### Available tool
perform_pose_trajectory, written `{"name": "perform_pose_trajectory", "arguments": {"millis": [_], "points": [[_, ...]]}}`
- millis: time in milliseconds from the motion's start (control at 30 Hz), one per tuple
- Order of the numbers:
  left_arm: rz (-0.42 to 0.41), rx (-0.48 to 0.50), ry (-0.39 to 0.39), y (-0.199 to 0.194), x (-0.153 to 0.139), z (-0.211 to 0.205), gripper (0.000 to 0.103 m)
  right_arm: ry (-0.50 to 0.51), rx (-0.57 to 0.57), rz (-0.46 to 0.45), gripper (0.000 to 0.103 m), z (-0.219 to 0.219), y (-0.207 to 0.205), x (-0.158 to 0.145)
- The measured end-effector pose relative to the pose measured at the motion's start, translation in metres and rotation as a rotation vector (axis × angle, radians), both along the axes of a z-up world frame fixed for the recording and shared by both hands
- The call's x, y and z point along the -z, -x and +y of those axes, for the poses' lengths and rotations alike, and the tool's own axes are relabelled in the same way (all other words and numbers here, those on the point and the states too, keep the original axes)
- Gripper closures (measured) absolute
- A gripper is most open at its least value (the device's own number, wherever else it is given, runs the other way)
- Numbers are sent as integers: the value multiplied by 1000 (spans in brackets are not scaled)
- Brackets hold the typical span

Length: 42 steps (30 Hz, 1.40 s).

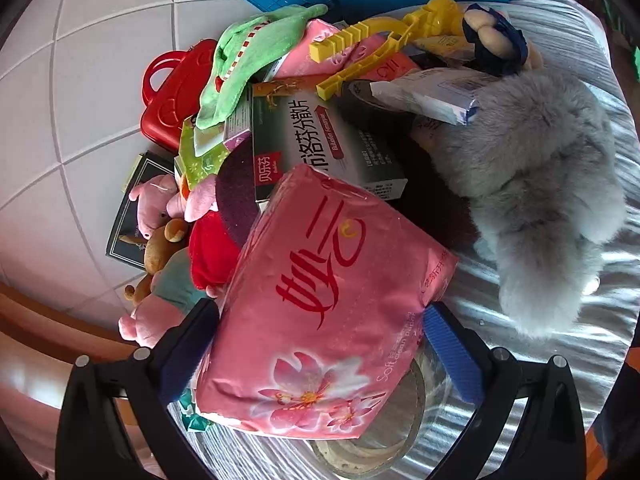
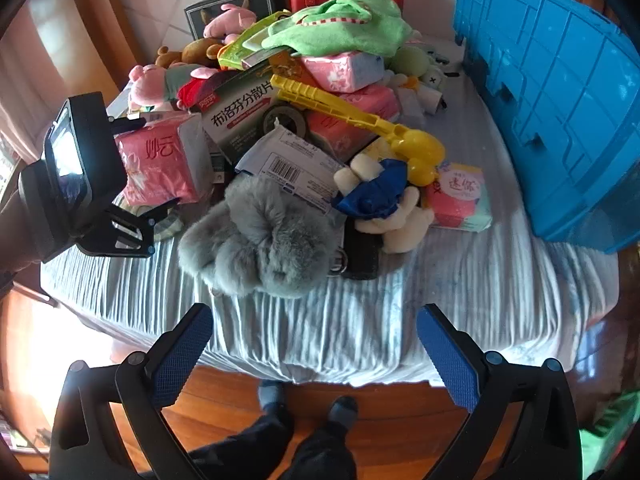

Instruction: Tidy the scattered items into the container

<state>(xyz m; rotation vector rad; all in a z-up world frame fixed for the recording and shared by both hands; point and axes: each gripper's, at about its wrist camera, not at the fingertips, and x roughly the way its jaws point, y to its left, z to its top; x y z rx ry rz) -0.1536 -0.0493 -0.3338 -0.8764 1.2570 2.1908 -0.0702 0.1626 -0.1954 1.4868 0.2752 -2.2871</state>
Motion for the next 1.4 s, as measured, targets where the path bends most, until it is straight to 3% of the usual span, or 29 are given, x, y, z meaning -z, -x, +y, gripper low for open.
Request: {"name": "perform_pose_trajectory", "arguments": {"millis": [233,400,433,600,867,1100,1300,1400], "points": [[-46,1,-87,12,8,-9,0,20,-20,-5,0,-36,17,35],[-92,4,-18,28,36,-11,0,-2,-45,-1,0,-58,23,47],[-75,-1,-41,28,30,-10,8,-2,-47,3,0,-60,21,46],[-126,-50,-228,28,-5,-24,17,-17,-66,5,0,-63,14,45],[-99,-180,-435,21,-57,-55,18,-31,-56,47,0,-71,23,50],[-61,-229,-472,11,-78,-80,18,-100,-67,79,0,-103,41,80],[-59,-236,-454,-6,-79,-89,18,-143,-81,28,0,-118,57,113],[-56,-246,-456,-11,-81,-95,18,-98,-71,16,11,-115,59,106]]}}
